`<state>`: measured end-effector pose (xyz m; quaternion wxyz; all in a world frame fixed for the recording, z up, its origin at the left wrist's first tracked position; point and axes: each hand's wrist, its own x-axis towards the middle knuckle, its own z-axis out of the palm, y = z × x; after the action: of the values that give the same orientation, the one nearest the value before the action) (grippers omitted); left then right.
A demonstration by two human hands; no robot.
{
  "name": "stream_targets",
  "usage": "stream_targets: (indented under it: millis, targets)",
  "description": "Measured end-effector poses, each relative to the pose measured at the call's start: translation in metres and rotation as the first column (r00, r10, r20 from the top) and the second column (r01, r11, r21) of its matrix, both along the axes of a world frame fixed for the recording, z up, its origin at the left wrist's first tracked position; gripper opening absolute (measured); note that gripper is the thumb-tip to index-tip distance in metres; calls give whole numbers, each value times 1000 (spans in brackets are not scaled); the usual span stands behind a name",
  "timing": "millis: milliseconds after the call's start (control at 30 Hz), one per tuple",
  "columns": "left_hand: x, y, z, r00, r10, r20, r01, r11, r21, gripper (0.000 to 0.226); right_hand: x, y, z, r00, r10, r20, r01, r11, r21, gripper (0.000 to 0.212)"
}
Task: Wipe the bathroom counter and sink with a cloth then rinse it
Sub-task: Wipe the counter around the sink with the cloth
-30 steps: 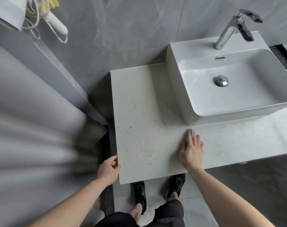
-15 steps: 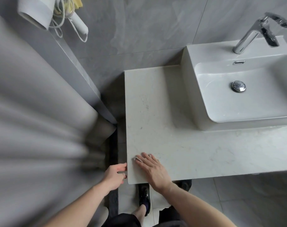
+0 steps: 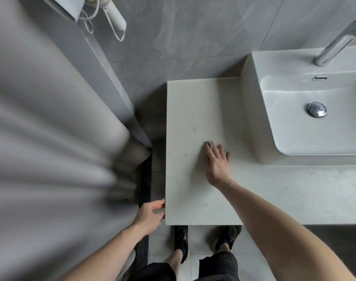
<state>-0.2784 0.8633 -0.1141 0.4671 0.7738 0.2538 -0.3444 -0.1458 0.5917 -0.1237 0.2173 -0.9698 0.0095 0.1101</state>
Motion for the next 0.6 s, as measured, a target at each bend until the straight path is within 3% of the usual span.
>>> stream_targets:
  millis: [133, 300, 467, 600]
  targets:
    - [-3, 0, -1, 1000, 15, 10, -15, 1000, -8, 55, -56, 44, -3, 960, 273, 57, -276, 959, 62, 87]
    - [-8, 2, -2, 1000, -22, 2, 22, 1000, 8, 56, -143, 44, 0, 874, 484, 31, -484, 867, 117, 88]
    - [-7, 2, 4, 995, -96, 3, 96, 995, 26, 61, -190, 4, 2, 861, 509, 9, -501, 845, 185, 92]
    - [-2, 3, 5, 994, -111, -21, 112, 993, 40, 63, -181, -5, 8, 929, 370, -5, -357, 902, 244, 96]
